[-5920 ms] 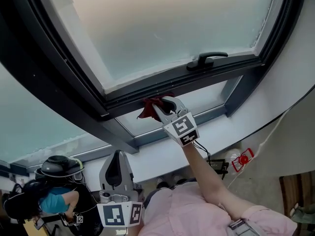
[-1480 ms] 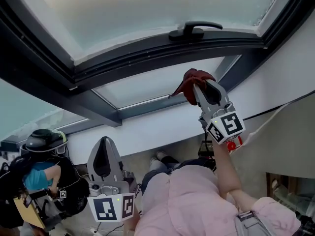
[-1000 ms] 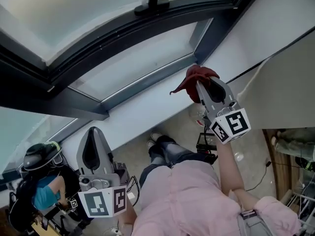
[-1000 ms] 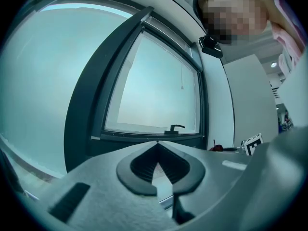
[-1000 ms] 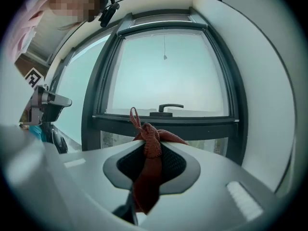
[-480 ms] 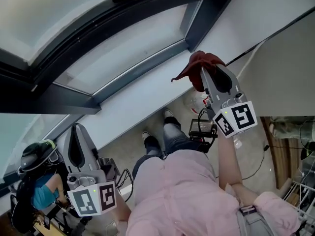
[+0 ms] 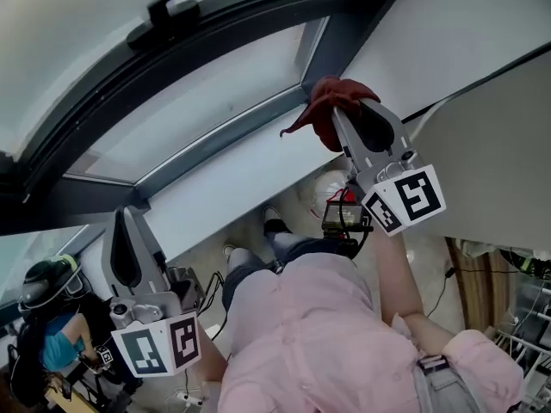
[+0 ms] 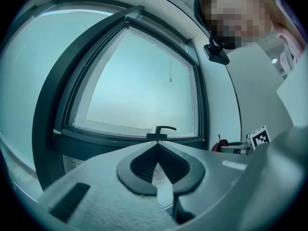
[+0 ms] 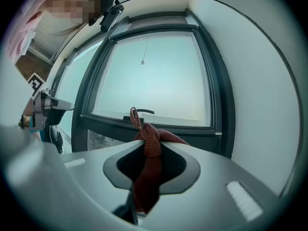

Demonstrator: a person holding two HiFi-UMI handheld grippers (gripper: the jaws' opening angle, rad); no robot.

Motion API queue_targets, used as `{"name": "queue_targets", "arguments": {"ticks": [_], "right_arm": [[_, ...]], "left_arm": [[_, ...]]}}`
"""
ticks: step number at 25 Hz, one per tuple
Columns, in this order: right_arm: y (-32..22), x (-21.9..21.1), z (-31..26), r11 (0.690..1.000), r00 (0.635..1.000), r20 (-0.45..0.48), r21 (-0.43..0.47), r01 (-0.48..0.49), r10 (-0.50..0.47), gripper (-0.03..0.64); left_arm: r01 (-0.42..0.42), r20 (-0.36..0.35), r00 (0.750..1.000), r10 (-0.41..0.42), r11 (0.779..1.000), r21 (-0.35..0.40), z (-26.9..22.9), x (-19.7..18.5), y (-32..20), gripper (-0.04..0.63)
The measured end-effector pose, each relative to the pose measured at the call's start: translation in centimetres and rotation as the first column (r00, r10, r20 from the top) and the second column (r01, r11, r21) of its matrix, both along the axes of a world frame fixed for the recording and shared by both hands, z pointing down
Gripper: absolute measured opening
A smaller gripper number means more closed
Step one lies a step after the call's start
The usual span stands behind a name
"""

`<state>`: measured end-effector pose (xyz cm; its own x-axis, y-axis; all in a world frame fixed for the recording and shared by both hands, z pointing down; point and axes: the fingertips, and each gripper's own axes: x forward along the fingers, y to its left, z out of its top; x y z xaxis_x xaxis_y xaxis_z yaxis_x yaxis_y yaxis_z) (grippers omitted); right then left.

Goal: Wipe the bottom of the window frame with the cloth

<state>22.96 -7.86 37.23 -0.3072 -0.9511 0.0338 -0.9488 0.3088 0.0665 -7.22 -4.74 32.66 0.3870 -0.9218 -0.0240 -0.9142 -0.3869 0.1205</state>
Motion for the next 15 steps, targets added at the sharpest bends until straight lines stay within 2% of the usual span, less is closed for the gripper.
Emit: {"name": "queue_targets", "arguments": {"ticks": [3,6,10,15], "right_arm": [[-0.7,1.9,0.4,1.0,1.0,0.006,-0.012,0.005,-0.005,0.078],[-1.0,2.2,1.2,0.999,1.0,0.021,-0.03,0.019,-0.018,0.077],[-1.7,0.5,1.9,0.997,0.997,0.032,-0.041,0.067,-0.066,0.077],[-2.2,-3.5,1.5,0.991,0.992,0.04,-0.063,0.119,-0.117,0.078]], "left_arm": [[0.007,0.008,1.0,-0.007,1.0,-0.009,0.2,2.0,0.0,-0.006],[0.032,0.022,0.999,-0.032,0.999,-0.025,0.6,2.1,0.4,-0.006],[0.062,0.03,0.998,-0.061,0.998,-0.029,0.8,1.5,0.6,-0.006],[0.042,0.011,0.999,-0.041,0.998,-0.055,0.9,0.0,0.3,-0.006]]}}
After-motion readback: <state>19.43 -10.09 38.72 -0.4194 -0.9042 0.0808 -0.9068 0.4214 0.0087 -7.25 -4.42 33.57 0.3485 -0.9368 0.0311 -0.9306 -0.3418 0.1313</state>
